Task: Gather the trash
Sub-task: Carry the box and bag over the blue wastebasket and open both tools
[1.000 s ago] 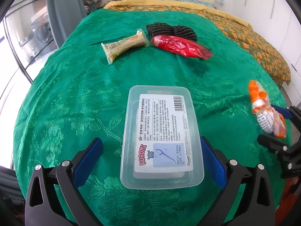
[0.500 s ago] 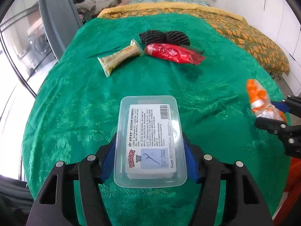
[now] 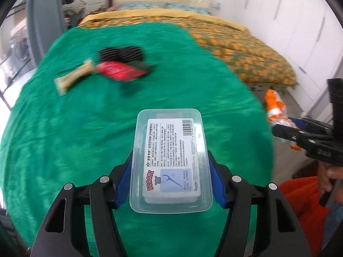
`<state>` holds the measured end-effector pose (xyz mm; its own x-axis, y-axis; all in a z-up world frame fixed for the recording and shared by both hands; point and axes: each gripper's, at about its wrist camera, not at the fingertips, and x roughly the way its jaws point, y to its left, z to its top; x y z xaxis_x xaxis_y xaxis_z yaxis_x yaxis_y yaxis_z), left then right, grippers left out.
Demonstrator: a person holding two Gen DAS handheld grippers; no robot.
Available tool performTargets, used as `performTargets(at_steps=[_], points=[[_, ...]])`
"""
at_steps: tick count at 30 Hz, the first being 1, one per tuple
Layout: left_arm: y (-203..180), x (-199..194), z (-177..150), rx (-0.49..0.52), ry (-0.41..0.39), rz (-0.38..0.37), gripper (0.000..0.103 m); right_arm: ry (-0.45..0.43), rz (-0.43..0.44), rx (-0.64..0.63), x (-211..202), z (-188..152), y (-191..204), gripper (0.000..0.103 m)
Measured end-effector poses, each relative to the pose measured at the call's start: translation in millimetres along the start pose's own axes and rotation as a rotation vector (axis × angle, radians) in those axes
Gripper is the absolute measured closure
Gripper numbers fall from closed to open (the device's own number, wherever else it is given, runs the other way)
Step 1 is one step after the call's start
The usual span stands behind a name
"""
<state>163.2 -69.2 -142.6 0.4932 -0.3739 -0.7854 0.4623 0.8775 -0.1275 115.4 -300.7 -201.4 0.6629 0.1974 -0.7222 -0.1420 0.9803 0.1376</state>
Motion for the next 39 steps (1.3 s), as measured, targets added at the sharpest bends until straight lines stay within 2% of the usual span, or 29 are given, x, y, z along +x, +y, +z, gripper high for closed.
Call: performTargets(at_steps=[7,12,19,25,29,30,31,32,36,38,39], points=[[-102,15,24,0.106,-0.003,-0.129,0.041,-0.018,-0.121,0.113,-25,-17,-87,0.059],[-169,44,32,0.165,0.032,-0.181,0.041,-0.024,-0.197,0.206,-23,-39,-144,0.059],[-235,99,33,0.225,0.112,-0.205,0.041,-0.013,-0.200,0.303,-19,-58,-193,0.059],[-257,141,27,0.230,0.169,-0.209,0.041,-0.033,-0.170,0.385,-23,-65,-214,0.059],[-267,159,25,0.247,0.176,-0.213,0.040,-0.047,-0.149,0.418,-23,-66,-222,0.057],[-270,163,25,0.255,0.180,-0.225,0.040,-0.051,-0.142,0.430,-22,-66,-224,0.055],[-273,168,25,0.260,0.190,-0.232,0.034,-0.056,-0.137,0.442,-21,-66,-227,0.048],[-274,171,26,0.259,0.196,-0.228,0.030,-0.065,-0.133,0.454,-22,-66,-229,0.030],[-272,160,32,0.240,0.170,-0.241,0.027,-0.106,-0.143,0.488,-32,-64,-234,0.028],[-267,145,35,0.243,0.132,-0.233,0.019,-0.121,-0.164,0.494,-38,-64,-235,0.028],[-263,135,35,0.246,0.109,-0.230,0.019,-0.124,-0.173,0.491,-39,-64,-235,0.027]])
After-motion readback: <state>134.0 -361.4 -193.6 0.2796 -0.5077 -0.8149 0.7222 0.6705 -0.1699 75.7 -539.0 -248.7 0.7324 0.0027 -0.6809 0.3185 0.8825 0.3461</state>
